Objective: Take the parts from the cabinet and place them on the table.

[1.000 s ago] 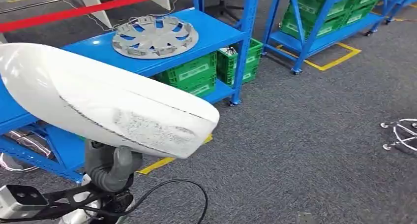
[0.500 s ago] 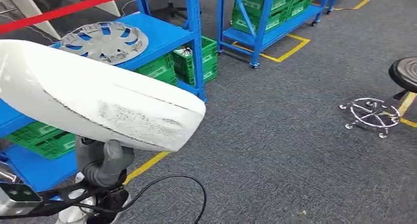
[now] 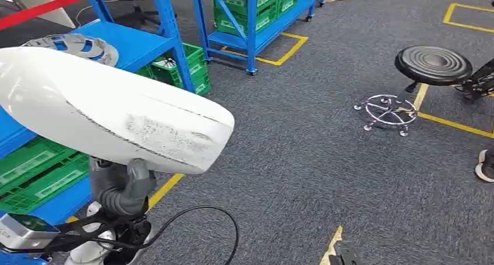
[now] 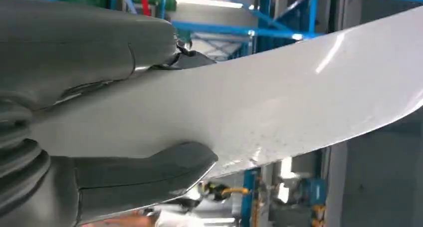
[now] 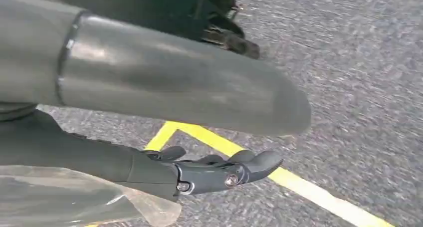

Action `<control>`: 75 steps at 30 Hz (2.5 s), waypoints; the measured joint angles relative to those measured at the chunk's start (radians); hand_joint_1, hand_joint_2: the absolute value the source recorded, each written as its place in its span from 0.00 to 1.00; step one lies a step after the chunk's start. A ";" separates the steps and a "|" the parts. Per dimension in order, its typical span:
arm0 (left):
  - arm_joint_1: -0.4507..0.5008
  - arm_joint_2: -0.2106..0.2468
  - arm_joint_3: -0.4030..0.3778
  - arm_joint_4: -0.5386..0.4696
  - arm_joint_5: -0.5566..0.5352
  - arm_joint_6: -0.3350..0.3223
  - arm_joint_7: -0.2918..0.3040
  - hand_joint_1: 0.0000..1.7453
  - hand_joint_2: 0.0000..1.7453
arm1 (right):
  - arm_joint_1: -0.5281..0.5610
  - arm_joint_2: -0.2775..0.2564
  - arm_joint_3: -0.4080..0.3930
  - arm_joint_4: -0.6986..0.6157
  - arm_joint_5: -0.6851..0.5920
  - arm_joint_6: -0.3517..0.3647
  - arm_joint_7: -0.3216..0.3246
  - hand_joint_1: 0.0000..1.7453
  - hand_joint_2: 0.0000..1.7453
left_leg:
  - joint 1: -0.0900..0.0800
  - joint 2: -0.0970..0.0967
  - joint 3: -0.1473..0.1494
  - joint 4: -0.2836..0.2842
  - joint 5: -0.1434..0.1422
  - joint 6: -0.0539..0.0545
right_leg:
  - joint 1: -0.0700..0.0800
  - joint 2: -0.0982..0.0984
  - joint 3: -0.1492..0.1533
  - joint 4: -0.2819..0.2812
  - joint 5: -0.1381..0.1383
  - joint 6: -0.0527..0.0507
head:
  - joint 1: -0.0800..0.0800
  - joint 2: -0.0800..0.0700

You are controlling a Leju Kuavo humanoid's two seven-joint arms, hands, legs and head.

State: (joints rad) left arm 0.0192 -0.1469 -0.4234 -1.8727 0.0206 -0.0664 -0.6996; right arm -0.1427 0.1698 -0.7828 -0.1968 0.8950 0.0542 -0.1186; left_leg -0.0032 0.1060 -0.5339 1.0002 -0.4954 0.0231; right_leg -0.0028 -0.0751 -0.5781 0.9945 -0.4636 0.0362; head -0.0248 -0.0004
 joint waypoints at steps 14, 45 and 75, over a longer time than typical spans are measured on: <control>0.034 0.040 -0.012 -0.014 -0.040 0.164 0.000 1.00 1.00 | 0.061 -0.028 0.010 0.000 0.027 -0.035 -0.019 0.00 0.00 | 0.010 -0.198 -0.029 0.048 0.010 0.009 | 0.004 0.180 -0.011 0.006 0.011 -0.031 | 0.001 0.000; 0.141 0.148 -0.113 -0.079 -0.089 0.369 0.000 1.00 1.00 | 0.039 -0.023 0.082 -0.003 0.076 -0.188 -0.241 0.00 0.00 | 0.020 -0.201 -0.022 0.036 0.002 -0.011 | 0.003 0.189 -0.004 0.017 -0.003 -0.031 | 0.010 0.000; 0.097 0.171 -0.079 -0.015 -0.091 0.362 0.000 1.00 1.00 | 0.050 -0.021 -0.033 -0.002 -0.037 -0.188 -0.016 0.00 0.00 | 0.020 -0.180 -0.025 0.050 0.010 -0.020 | -0.001 0.178 0.002 0.012 -0.001 -0.038 | 0.018 0.000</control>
State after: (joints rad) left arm 0.1164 0.0240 -0.5024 -1.8875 -0.0702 0.2953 -0.6996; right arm -0.0928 0.1484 -0.8160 -0.1991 0.8584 -0.1339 -0.1351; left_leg 0.0164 -0.0736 -0.5590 1.0504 -0.4851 0.0034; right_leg -0.0034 0.1026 -0.5761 1.0064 -0.4643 -0.0021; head -0.0069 -0.0004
